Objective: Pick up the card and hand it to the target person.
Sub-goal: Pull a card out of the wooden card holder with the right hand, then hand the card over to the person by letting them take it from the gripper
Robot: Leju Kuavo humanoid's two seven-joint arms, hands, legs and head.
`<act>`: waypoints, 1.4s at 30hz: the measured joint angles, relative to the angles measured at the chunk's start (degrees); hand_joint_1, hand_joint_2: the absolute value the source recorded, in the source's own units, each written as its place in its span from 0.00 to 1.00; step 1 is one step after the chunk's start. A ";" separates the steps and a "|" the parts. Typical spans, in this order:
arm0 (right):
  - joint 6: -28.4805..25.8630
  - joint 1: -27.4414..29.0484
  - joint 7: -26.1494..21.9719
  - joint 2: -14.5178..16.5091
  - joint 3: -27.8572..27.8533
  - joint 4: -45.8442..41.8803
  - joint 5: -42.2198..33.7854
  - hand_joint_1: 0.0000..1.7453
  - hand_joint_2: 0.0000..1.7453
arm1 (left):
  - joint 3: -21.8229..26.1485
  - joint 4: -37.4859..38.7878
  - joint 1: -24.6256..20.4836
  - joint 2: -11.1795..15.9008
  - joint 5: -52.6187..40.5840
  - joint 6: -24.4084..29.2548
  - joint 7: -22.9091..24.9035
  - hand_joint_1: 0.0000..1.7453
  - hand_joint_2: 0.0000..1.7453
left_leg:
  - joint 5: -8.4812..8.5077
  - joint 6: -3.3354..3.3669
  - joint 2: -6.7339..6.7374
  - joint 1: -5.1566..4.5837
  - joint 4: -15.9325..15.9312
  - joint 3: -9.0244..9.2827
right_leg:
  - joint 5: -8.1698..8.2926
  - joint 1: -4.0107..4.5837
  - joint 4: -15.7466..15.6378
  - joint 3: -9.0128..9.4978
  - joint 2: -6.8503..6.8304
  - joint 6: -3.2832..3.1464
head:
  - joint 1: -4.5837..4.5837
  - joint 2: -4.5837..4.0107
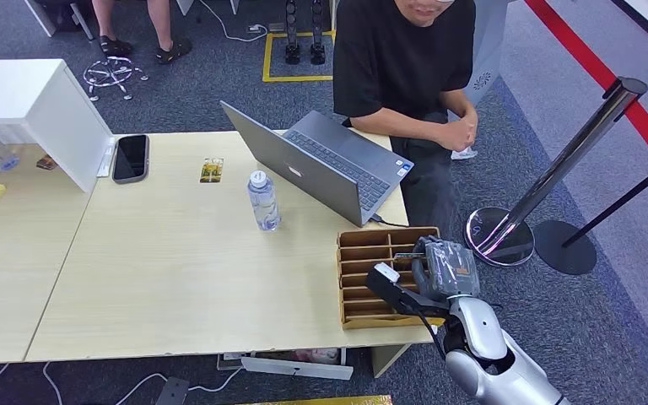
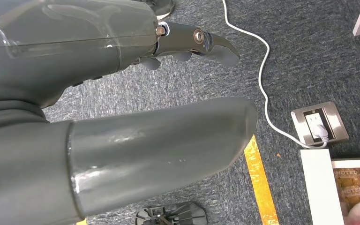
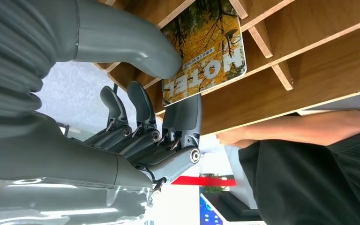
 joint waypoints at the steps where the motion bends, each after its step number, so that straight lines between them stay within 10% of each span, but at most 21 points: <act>1: -0.16 0.00 -0.02 0.00 0.00 -0.07 -0.33 0.81 1.00 | 0.00 0.00 0.00 0.00 0.00 0.00 -0.01 0.00 0.00 | 0.00 0.00 0.00 0.00 0.00 0.00 | 0.00 0.00 0.00 0.00 0.00 0.00 | 0.00 0.00; 42: -8.67 -0.66 0.66 -3.86 -8.62 -8.39 -12.62 0.94 1.00 | 0.07 0.01 0.49 0.00 -0.64 -0.08 -0.44 0.00 0.00 | 0.00 0.00 0.00 -0.01 0.01 0.00 | 0.01 -0.01 0.00 0.00 0.00 0.00 | -0.01 0.00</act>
